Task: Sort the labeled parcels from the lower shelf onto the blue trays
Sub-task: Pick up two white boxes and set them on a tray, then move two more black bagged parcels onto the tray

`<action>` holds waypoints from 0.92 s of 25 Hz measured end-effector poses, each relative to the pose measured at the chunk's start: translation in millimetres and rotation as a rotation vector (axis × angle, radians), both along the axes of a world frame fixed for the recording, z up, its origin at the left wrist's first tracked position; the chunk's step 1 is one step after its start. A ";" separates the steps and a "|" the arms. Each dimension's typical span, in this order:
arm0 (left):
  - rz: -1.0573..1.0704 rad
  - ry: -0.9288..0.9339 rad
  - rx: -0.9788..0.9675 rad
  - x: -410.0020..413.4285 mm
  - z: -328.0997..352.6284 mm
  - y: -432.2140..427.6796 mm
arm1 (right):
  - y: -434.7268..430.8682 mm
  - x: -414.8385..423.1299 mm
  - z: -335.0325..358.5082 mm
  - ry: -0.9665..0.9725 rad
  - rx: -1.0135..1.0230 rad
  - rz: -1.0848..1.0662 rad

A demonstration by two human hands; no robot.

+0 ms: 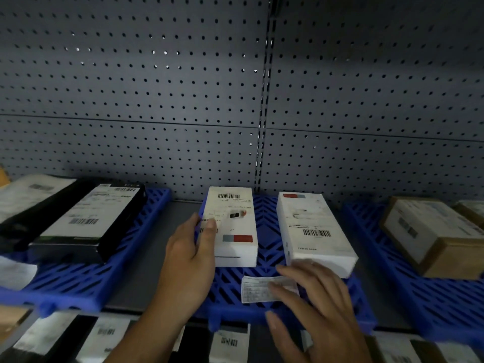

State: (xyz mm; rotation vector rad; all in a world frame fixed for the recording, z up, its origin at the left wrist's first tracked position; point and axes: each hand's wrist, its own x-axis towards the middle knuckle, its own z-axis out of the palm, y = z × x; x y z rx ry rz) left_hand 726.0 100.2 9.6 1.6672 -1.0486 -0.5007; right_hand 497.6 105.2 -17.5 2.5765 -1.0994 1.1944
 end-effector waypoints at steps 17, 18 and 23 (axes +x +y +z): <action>0.207 -0.458 -0.051 48.8 -3.1 143.0 | 37.8 87.1 -2.9 -0.075 0.118 0.257; 0.214 -0.449 -0.056 56.9 -6.2 150.0 | 43.8 97.3 -3.3 -0.066 0.122 0.265; 0.173 -0.416 -0.095 113.8 -30.3 187.2 | 81.2 164.1 -13.1 -0.053 0.134 0.249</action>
